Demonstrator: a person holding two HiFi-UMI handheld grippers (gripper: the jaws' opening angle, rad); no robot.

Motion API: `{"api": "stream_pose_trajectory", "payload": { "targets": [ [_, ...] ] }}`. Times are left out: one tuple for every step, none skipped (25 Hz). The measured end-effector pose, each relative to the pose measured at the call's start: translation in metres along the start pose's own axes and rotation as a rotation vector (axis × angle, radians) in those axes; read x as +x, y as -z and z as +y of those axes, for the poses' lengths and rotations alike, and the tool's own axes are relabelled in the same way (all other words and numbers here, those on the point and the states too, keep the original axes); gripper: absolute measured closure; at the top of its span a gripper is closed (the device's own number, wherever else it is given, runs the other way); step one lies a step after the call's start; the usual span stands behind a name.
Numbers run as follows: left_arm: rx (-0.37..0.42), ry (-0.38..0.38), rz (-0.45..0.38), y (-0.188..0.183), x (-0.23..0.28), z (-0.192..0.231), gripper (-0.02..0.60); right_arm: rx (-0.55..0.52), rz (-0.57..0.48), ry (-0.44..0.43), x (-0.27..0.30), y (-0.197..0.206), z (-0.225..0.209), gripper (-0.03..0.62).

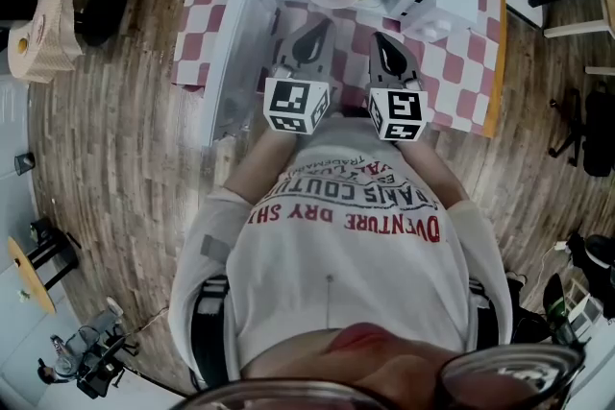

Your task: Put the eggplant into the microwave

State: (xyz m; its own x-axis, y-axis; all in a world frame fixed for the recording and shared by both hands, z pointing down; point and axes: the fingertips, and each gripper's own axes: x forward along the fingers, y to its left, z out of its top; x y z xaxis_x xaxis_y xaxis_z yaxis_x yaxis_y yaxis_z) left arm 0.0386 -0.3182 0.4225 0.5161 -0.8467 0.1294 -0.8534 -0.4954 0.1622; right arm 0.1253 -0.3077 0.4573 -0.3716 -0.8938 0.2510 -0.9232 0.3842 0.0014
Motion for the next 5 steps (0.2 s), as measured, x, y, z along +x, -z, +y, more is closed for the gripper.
{"api": "stream_pose_trajectory", "payload": {
  "targets": [
    [-0.001,0.001,0.002,0.001,0.0009,-0.0011,0.552,0.0,0.0,0.0,0.0001,0.0004,-0.0008,0.569],
    [-0.002,0.001,0.004,0.0022,0.0019,-0.0021,0.552,-0.002,0.0,-0.001,0.0003,0.0009,-0.0018,0.569],
    [-0.004,0.0,0.006,0.0034,0.0031,-0.0028,0.552,-0.004,0.0,-0.002,0.0005,0.0015,-0.0028,0.569],
    [-0.005,-0.001,0.007,0.0046,0.0044,-0.0033,0.552,-0.006,0.0,-0.003,0.0007,0.0021,-0.0038,0.569],
    [-0.006,-0.004,0.009,0.0058,0.0057,-0.0038,0.552,-0.009,0.0,-0.005,0.001,0.0027,-0.0048,0.569]
  ]
}}
